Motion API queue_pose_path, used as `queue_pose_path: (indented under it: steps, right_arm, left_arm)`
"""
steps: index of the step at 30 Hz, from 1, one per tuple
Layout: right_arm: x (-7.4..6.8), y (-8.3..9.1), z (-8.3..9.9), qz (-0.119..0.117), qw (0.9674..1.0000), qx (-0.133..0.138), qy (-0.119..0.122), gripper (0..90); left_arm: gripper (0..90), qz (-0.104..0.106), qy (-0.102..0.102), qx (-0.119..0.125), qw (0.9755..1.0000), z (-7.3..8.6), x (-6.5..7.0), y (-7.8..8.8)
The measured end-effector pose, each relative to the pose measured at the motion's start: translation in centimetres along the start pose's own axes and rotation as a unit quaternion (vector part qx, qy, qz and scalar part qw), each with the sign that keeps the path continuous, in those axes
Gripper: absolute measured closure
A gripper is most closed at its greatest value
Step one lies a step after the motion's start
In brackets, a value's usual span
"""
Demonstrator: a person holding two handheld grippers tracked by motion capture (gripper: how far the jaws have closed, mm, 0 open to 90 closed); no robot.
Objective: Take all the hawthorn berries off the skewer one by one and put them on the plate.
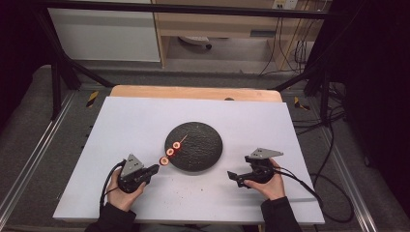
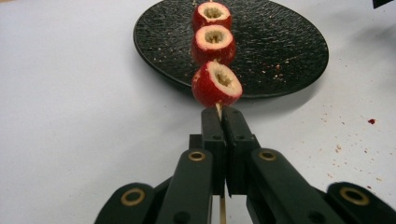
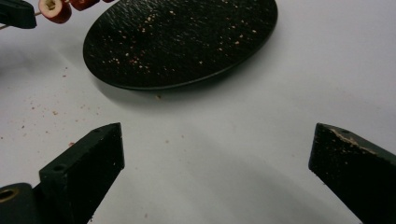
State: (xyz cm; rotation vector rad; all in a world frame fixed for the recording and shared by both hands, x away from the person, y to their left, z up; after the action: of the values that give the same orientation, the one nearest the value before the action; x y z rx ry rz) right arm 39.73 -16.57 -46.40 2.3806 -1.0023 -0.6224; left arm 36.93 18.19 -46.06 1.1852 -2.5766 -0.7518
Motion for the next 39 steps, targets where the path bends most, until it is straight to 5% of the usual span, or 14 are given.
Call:
queue_pose_path:
  steps: [22,35,39]
  right_arm:
    - [-6.6,-5.4,-5.3,-0.066,0.9973,0.032,-0.005,9.5]
    - [-7.1,-8.0,-6.5,-0.088,0.9912,0.063,-0.076,27.1]
    - [-7.0,-8.5,-6.7,-0.100,0.9867,0.068,-0.109,33.6]
  left_arm:
    - [88.3,0.011,-0.007,0.007,0.9999,0.2,1.4,0.2]
    - [88.3,0.024,-0.020,0.009,0.9995,0.0,2.7,-0.1]
    - [88.3,0.028,-0.025,0.010,0.9993,-0.1,3.2,-0.2]
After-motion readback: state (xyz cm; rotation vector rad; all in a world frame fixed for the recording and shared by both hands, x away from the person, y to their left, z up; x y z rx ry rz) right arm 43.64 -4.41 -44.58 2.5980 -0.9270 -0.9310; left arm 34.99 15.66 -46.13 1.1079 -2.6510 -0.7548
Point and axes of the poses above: each handheld gripper's, and its own axes: y roughly backward along the jaws, z roughly out of its underside, x roughly to its right, the point moved 5 cm from there along -y, roughly forward along the jaws, and after that the axes turned 4 degrees about -y, right-handed, at the moved point
